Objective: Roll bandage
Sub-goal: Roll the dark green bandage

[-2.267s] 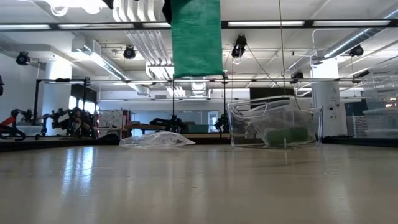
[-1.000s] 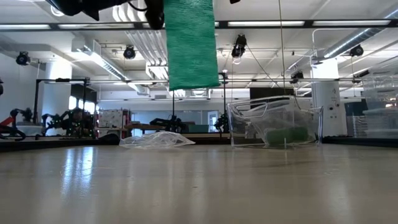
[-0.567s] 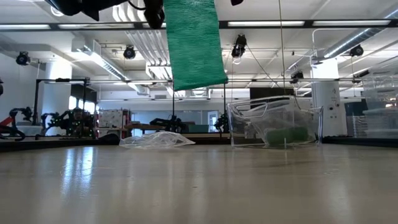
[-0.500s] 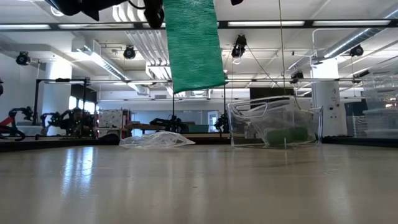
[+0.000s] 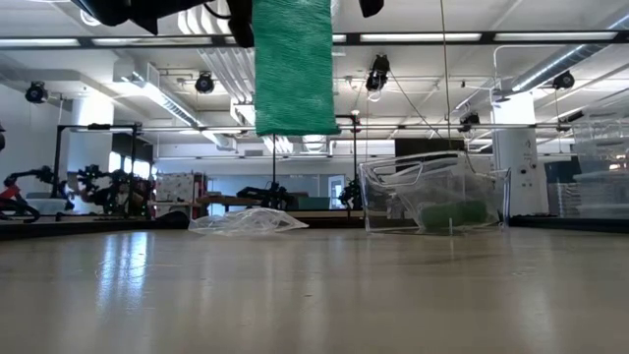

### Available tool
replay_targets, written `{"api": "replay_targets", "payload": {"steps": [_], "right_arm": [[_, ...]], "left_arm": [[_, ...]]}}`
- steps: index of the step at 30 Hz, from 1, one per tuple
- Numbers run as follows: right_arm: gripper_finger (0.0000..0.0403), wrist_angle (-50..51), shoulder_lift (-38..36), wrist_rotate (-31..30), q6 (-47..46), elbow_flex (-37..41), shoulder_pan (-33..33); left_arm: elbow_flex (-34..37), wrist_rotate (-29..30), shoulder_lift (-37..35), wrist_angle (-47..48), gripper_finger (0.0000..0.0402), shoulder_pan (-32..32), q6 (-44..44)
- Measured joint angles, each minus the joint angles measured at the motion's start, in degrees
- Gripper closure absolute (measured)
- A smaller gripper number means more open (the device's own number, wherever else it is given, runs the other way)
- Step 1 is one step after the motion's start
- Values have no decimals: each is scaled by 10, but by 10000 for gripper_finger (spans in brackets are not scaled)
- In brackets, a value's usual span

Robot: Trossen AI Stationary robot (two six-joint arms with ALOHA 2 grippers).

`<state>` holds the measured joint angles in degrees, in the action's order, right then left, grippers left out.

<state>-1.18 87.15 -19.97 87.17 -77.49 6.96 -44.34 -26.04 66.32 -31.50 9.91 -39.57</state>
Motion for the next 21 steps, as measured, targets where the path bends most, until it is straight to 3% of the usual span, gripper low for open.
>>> {"api": "replay_targets", "payload": {"steps": [14, 21], "right_arm": [[366, 5, 0, 13, 24, 0, 1], [363, 7, -1, 13, 23, 0, 1]], "left_arm": [[0, -19, -3, 17, 230, 0, -6], [0, -20, -6, 18, 253, 0, 8]]}}
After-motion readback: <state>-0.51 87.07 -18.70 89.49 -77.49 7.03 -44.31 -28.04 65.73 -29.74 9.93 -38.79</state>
